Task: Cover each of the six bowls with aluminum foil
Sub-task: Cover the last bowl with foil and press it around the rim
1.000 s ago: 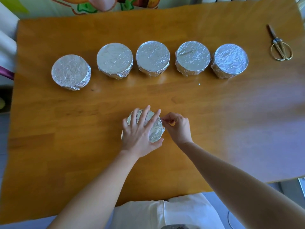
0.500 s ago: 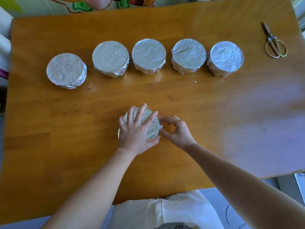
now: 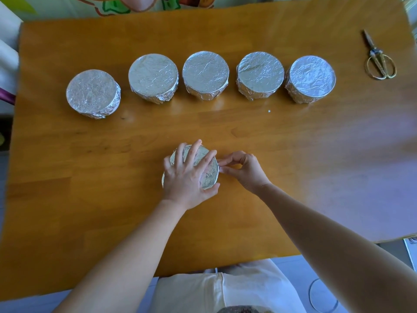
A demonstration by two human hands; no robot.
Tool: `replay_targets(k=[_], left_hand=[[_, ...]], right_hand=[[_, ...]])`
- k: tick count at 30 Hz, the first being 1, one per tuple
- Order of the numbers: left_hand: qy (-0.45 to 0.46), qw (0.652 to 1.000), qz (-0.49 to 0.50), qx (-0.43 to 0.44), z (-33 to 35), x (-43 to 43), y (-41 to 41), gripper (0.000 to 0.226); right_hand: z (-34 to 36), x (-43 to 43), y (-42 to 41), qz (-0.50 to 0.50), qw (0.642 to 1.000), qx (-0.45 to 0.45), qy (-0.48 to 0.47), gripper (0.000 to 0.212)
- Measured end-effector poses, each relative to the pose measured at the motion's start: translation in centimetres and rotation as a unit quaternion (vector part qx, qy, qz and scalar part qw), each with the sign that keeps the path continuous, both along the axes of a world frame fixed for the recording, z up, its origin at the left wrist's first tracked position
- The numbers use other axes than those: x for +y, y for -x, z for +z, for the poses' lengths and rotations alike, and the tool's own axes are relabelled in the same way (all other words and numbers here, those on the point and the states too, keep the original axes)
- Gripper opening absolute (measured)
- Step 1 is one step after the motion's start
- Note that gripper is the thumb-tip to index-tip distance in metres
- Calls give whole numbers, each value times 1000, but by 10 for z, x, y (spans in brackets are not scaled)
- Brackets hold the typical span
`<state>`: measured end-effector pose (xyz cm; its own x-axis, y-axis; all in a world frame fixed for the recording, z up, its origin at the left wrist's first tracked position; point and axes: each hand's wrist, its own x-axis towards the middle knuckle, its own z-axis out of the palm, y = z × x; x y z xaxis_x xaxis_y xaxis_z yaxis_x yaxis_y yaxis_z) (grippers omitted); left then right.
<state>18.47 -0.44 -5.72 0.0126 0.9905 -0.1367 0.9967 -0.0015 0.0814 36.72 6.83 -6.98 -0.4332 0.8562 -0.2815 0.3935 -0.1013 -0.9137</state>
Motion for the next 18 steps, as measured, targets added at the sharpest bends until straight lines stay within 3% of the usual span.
replay_targets(k=[9,18], left_hand=[[-3,1000,6,5,-1,0,-1,79],[-1,1000,15,15,1,0,-2,80]], right_hand=[[2,11,1,13,999,-34,38,12],[6,5,12,-62,990,30,121,9]])
